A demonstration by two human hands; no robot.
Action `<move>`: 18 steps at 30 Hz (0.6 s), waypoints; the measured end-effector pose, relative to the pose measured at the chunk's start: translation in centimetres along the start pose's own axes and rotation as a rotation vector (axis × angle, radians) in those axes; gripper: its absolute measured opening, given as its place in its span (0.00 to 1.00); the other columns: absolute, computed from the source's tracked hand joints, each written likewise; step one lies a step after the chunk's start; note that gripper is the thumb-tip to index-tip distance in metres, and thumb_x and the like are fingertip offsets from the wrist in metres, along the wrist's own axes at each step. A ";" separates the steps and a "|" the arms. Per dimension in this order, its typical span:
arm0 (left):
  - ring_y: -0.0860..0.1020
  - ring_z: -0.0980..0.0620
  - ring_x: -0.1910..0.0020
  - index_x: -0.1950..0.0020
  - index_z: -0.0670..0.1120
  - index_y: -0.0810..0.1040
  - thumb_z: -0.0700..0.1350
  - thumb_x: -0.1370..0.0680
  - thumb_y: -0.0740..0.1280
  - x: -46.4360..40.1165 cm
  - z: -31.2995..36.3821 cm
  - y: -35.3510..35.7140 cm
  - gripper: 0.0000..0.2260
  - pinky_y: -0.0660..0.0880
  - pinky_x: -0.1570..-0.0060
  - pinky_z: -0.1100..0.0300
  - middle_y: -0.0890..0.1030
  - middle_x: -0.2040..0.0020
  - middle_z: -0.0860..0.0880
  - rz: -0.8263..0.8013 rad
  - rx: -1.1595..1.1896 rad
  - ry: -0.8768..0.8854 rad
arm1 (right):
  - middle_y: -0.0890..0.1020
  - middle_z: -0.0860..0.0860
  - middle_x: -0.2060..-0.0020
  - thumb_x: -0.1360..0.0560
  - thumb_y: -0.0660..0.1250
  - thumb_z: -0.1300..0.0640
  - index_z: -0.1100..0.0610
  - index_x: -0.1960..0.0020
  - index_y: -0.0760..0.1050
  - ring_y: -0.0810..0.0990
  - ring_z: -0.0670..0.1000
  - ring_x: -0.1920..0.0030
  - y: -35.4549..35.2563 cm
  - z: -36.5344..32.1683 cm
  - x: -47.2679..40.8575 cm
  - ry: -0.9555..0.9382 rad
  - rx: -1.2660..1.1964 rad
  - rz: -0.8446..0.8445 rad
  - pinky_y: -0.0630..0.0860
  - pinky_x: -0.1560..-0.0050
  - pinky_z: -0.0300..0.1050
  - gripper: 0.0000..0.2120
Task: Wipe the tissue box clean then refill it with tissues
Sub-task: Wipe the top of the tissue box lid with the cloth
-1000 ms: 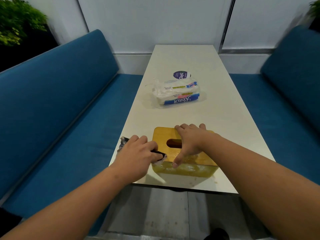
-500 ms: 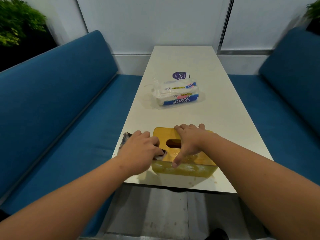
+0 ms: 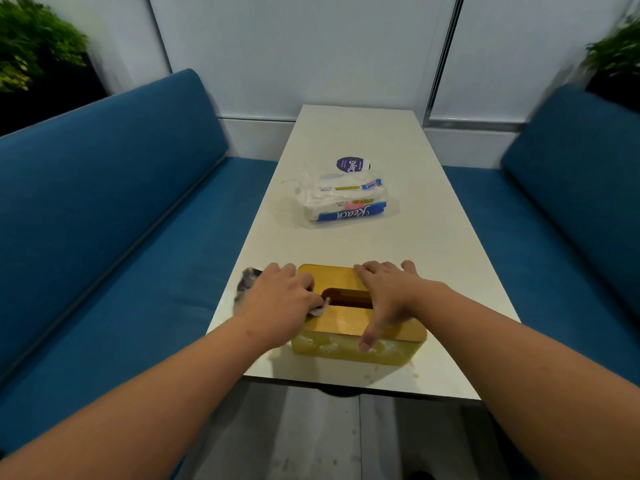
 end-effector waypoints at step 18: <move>0.70 0.48 0.48 0.34 0.58 0.75 0.47 0.18 0.56 0.1 0.0 -0.1 0.16 0.62 0.51 0.53 0.75 0.42 0.52 0.022 -0.013 0.129 | 0.56 0.50 0.24 0.50 0.72 0.25 0.47 0.23 0.45 0.56 0.56 0.26 0.2 0.1 0.0 0.004 -0.017 0.035 0.50 0.29 0.65 0.66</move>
Point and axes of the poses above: each hand's wrist, its own x-axis away from the middle knuckle, its own y-axis out of the palm, z = x × y, the point moved 2 cm from there along -x, towards the middle knuckle
